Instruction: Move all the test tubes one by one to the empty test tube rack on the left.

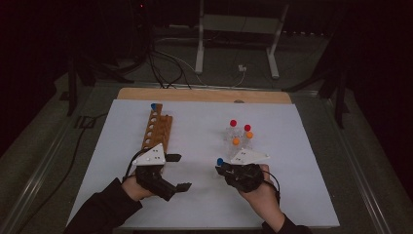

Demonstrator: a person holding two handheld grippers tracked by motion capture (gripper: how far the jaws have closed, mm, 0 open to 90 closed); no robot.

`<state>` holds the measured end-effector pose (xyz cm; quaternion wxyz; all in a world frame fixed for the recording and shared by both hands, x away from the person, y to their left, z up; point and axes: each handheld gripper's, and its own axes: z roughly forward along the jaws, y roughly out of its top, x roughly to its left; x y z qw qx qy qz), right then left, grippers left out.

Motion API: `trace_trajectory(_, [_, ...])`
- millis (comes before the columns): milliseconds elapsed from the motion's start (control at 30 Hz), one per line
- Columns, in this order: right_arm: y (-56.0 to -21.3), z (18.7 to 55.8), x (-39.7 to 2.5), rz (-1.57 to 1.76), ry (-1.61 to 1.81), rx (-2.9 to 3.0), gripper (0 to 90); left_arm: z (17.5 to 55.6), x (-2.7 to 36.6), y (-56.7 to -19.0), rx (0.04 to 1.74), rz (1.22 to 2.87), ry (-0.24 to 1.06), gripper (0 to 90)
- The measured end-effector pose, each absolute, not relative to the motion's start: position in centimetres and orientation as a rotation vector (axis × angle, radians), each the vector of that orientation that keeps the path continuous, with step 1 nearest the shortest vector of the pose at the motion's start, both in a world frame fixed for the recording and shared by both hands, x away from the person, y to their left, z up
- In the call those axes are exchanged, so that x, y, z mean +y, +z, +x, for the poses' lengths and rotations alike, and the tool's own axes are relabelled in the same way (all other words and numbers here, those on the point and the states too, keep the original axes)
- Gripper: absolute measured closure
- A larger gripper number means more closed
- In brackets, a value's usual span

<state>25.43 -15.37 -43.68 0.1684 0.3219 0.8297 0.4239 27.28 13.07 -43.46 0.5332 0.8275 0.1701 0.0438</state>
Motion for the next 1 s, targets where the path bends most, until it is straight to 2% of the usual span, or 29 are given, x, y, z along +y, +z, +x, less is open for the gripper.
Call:
trace_trajectory(233, [-43.8,25.1,-15.0,0.894,1.214,2.371,76.5,28.0,11.9,-42.0,0.371,1.955,0.105,2.4])
trace_trajectory(500, [-43.8,24.9,-14.8,0.884,1.223,2.374,76.5,29.0,10.1,-41.3,0.354,1.938,0.086,8.0])
trace_trajectory(567, [-43.8,24.9,-14.8,0.876,1.22,2.378,76.5,29.1,9.7,-41.3,0.352,1.933,0.091,15.5])
trace_trajectory(733, [-43.8,24.8,-14.6,0.872,1.226,2.381,76.5,29.3,8.5,-41.4,0.343,1.941,0.088,24.6])
trace_trajectory(867, [-43.8,24.8,-14.6,0.87,1.227,2.381,76.5,29.3,7.5,-41.7,0.331,1.954,0.101,36.4])
trace_trajectory(933, [-43.8,24.8,-14.6,0.864,1.226,2.382,76.5,29.3,7.1,-41.8,0.329,1.96,0.102,46.9])
trace_trajectory(1000, [-43.8,24.8,-14.6,0.863,1.226,2.383,76.5,29.4,6.8,-42.0,0.318,1.972,0.108,49.8])
